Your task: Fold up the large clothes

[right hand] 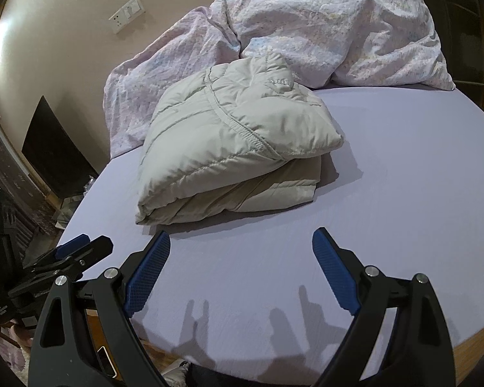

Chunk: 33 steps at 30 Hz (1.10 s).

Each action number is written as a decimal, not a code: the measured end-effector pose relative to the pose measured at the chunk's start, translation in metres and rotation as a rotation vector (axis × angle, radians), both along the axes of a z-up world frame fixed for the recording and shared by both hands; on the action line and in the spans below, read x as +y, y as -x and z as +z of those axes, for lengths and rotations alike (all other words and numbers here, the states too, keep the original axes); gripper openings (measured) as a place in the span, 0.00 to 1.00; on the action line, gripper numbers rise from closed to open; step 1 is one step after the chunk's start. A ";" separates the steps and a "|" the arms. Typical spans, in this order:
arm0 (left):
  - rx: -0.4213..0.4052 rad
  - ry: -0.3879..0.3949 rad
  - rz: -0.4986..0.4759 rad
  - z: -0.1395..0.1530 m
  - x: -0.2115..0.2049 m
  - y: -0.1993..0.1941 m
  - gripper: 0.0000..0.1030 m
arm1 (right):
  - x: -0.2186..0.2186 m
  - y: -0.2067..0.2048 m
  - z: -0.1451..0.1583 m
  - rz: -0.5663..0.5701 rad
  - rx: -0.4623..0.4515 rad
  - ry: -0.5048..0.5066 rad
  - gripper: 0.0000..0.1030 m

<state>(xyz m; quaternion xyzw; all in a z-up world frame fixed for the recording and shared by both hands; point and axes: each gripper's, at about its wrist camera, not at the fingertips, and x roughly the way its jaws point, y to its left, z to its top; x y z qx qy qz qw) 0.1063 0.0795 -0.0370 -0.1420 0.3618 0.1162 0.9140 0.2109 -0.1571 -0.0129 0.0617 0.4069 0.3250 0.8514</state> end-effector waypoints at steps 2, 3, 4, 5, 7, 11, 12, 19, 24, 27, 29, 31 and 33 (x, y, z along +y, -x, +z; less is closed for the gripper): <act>-0.003 0.002 -0.003 0.001 -0.002 0.002 0.98 | 0.000 0.003 0.001 0.004 -0.002 0.000 0.89; -0.003 0.003 -0.003 0.001 -0.003 0.003 0.98 | -0.001 0.004 0.001 0.005 -0.003 0.000 0.89; -0.002 0.004 -0.003 0.001 -0.003 0.003 0.98 | -0.001 0.006 0.001 0.006 -0.003 0.000 0.89; -0.002 0.006 -0.004 0.001 -0.004 0.004 0.98 | -0.001 0.006 0.001 0.006 -0.003 0.000 0.89; -0.002 0.006 -0.005 0.002 -0.005 0.005 0.98 | -0.002 0.007 0.001 0.003 -0.001 -0.001 0.89; 0.000 0.011 -0.007 0.002 -0.009 0.007 0.98 | -0.003 0.008 0.002 0.004 -0.006 -0.002 0.89; 0.001 0.013 -0.008 0.002 -0.010 0.008 0.98 | -0.002 0.009 0.003 0.003 -0.007 -0.003 0.89; 0.008 0.022 -0.019 0.001 -0.013 0.009 0.98 | -0.004 0.012 0.005 0.003 -0.008 -0.011 0.89; 0.003 0.025 -0.026 0.002 -0.013 0.009 0.98 | -0.005 0.012 0.005 0.002 -0.006 -0.012 0.89; 0.001 0.041 -0.037 0.002 -0.013 0.008 0.98 | -0.004 0.013 0.005 0.002 -0.003 -0.013 0.89; 0.002 0.040 -0.037 0.002 -0.013 0.008 0.98 | -0.004 0.013 0.005 0.003 -0.002 -0.015 0.89; 0.001 0.041 -0.039 0.002 -0.013 0.008 0.98 | -0.003 0.013 0.005 0.003 -0.001 -0.015 0.89; 0.001 0.040 -0.037 0.002 -0.013 0.008 0.98 | -0.004 0.013 0.005 0.003 -0.001 -0.015 0.89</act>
